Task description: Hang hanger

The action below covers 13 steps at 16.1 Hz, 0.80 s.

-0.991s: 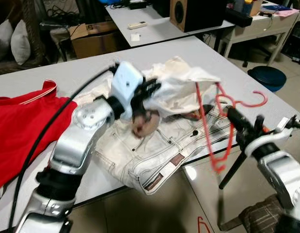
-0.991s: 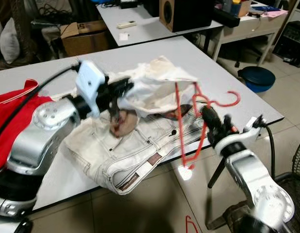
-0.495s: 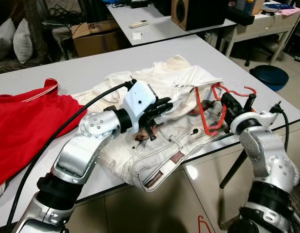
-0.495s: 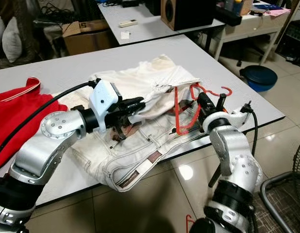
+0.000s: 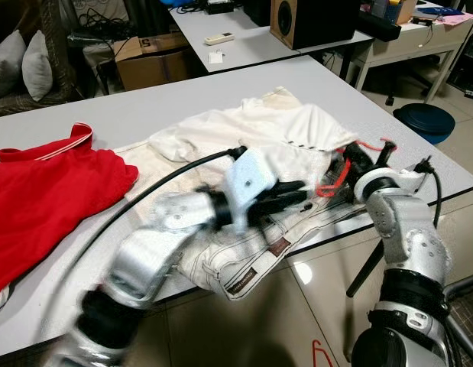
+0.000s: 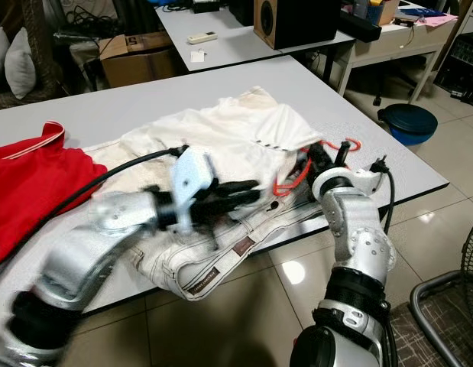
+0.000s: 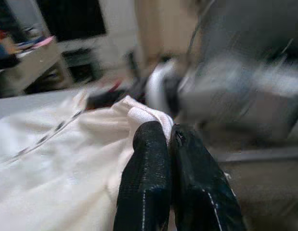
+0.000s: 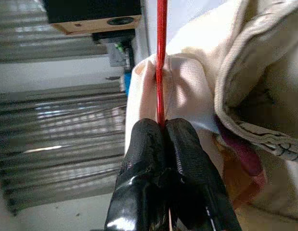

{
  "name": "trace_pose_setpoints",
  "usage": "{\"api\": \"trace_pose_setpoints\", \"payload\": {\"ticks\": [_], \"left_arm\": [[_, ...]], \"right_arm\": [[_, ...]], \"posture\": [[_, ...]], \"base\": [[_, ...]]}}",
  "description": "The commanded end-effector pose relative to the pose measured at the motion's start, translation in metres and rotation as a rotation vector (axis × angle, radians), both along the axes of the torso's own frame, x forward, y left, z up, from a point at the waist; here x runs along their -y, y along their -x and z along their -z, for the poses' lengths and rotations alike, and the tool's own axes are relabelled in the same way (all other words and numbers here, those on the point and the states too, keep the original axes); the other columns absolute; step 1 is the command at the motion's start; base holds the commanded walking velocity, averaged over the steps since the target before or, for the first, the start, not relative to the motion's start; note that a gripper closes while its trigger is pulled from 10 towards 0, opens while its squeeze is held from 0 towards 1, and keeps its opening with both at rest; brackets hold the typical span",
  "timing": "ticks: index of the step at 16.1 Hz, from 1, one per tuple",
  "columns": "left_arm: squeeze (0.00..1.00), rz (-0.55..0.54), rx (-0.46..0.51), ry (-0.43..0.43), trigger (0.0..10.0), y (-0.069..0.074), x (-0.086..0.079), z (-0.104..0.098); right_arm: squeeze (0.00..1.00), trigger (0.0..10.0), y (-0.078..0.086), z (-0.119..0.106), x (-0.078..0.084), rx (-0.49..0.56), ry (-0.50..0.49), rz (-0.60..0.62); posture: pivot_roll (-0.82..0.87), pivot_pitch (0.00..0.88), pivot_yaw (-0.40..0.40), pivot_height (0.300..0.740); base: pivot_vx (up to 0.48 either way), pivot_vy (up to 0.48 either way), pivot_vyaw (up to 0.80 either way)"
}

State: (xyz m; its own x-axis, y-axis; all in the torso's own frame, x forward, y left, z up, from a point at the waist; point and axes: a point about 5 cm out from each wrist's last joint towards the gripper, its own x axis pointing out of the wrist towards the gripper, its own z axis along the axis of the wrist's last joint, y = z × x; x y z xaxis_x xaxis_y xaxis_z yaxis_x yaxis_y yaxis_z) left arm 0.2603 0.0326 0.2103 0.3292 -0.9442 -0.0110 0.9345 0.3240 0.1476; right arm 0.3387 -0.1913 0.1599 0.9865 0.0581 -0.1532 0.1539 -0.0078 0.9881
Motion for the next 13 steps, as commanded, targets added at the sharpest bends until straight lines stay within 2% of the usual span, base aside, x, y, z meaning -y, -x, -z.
{"api": "trace_pose_setpoints", "payload": {"ticks": [1, 3, 4, 5, 6, 8, 9, 11, 13], "left_arm": [[0.00, 0.058, -0.013, 0.048, 0.0, 0.007, 0.006, -0.010], [0.00, 0.092, -0.096, 0.134, 0.0, 0.012, 0.020, -0.012], [0.00, 0.104, -0.126, 0.186, 0.0, 0.011, 0.027, -0.019], [0.00, 0.107, -0.167, 0.252, 0.0, 0.010, 0.031, -0.028], [0.00, 0.110, -0.218, 0.333, 0.0, 0.006, 0.033, -0.039], [0.00, 0.080, -0.225, 0.384, 0.0, -0.002, 0.032, -0.047], [0.00, 0.006, -0.207, 0.366, 0.0, -0.011, 0.029, -0.046], [0.00, -0.223, -0.086, 0.207, 0.0, -0.037, 0.018, -0.036], [0.00, -0.408, -0.060, 0.097, 0.0, -0.059, -0.001, -0.027]], "right_arm": [[0.00, 10.0, -0.006, -0.006, -0.003, 0.019, 0.009, 0.008], [0.00, 10.0, -0.009, -0.009, -0.008, 0.036, 0.023, -0.007], [0.00, 10.0, -0.009, -0.009, -0.015, 0.031, 0.090, -0.048], [0.00, 10.0, -0.008, -0.007, -0.019, 0.027, 0.098, -0.064], [0.00, 10.0, -0.007, -0.003, -0.022, 0.019, 0.134, -0.080], [0.00, 10.0, -0.005, 0.002, -0.026, 0.010, 0.154, -0.094], [0.00, 10.0, -0.003, 0.002, -0.028, 0.012, 0.170, -0.109], [0.00, 10.0, 0.002, -0.002, -0.031, 0.040, 0.213, -0.152], [0.00, 10.0, 0.009, -0.009, -0.028, 0.078, 0.244, -0.169]], "posture": [[0.01, 0.008, 0.061, 0.740], [0.01, 0.004, 0.058, 0.740], [0.01, 0.004, 0.058, 0.740], [0.01, 0.000, 0.060, 0.740], [0.01, 0.000, 0.063, 0.740], [0.00, 0.000, 0.065, 0.740], [0.00, 0.000, 0.067, 0.740], [0.00, 0.000, 0.069, 0.740], [0.00, 0.000, 0.072, 0.740]], "base": [[0.000, 0.000, 0.00], [0.000, 0.000, 0.00], [0.000, 0.000, 0.00], [0.000, 0.000, 0.00], [0.000, 0.000, 0.00], [0.000, 0.000, 0.00], [0.000, 0.000, 0.00], [0.000, 0.000, 0.00], [0.000, 0.000, 0.00]]}}
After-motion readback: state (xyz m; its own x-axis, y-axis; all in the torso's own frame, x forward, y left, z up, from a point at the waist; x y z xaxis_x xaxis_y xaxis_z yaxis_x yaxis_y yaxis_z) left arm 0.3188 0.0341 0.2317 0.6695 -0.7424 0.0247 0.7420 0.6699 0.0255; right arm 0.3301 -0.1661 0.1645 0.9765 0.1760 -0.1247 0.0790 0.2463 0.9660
